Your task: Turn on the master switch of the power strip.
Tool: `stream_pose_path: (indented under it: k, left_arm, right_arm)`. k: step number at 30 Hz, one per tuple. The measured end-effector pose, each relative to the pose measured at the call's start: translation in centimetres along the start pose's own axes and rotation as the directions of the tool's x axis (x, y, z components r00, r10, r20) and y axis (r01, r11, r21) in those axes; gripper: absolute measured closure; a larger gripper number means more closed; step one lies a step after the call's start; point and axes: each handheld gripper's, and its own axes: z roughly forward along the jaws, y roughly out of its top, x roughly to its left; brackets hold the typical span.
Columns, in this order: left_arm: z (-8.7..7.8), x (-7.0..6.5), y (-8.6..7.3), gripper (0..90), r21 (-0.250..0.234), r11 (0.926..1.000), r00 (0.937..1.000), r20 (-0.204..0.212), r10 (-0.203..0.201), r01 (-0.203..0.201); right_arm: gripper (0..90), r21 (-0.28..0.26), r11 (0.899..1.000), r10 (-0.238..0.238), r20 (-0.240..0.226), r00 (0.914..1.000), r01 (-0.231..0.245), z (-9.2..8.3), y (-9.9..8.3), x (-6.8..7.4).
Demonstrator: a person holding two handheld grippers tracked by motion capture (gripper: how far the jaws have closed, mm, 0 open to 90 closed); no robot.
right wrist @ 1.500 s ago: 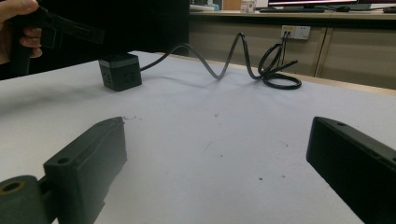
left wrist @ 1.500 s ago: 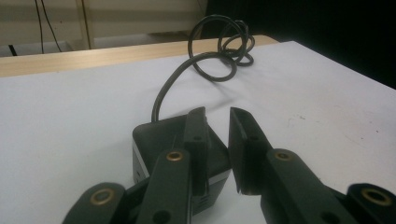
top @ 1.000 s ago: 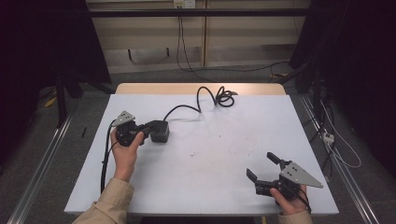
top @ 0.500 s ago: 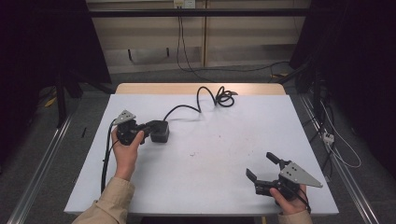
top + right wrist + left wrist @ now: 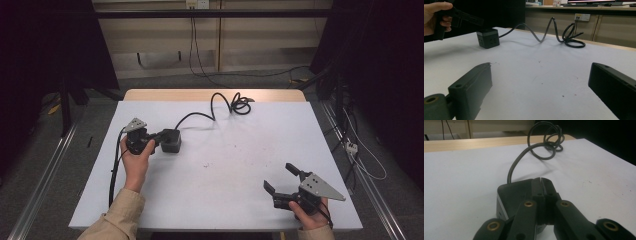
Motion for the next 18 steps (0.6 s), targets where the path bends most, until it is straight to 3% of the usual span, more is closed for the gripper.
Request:
stream_pose_path:
  k: [18]
  left_arm:
    - [0.46,0.36,-0.15,90.0,0.002,1.0,0.9999,-0.009,-0.007,0.007]
  right_arm:
    - [4.6,0.001,1.0,-0.004,-0.002,1.0,0.004,0.06,-0.02,-0.02]
